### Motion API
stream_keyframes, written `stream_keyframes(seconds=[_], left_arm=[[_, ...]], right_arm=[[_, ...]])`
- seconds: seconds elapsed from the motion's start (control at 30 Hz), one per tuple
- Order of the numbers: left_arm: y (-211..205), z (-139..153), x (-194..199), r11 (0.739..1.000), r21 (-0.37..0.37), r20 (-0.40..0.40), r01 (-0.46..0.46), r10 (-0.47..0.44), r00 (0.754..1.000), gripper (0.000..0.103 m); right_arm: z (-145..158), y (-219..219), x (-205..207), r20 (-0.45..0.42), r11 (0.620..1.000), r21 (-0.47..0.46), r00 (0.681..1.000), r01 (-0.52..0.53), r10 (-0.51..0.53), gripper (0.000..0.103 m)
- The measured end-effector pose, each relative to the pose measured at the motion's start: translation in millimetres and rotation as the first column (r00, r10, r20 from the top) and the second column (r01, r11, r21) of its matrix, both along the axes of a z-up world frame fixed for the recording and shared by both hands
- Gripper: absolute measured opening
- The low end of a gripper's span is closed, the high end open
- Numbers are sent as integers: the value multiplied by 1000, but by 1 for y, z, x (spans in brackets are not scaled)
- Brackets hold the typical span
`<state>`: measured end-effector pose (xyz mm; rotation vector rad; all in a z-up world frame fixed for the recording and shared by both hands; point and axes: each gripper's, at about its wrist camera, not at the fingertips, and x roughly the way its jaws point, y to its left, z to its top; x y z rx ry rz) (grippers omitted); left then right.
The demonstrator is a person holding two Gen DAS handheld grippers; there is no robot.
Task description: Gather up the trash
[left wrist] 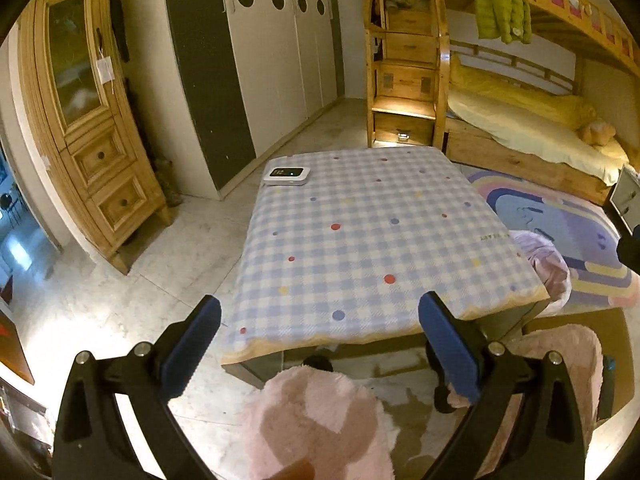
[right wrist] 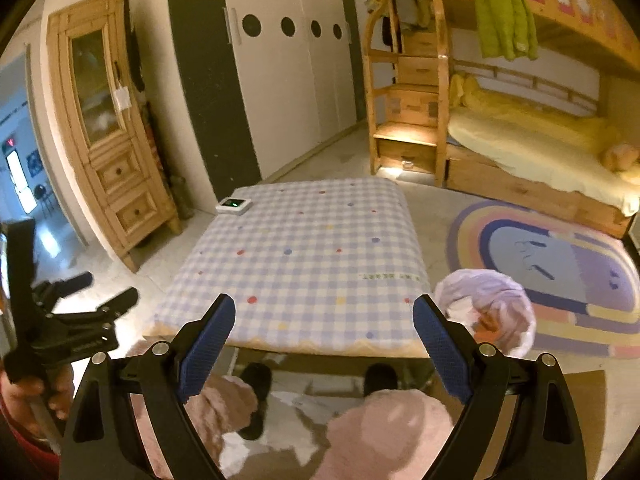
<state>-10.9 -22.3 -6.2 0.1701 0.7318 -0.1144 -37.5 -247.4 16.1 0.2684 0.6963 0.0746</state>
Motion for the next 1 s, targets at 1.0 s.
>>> stream_keyframes(seconds=[1.0], left_arm=[[-3,7,-1,1000,0,6,8,-8,1000,96]], right_arm=[[-4,0,-1,-15,1000,-6,1000,10,-10,90]])
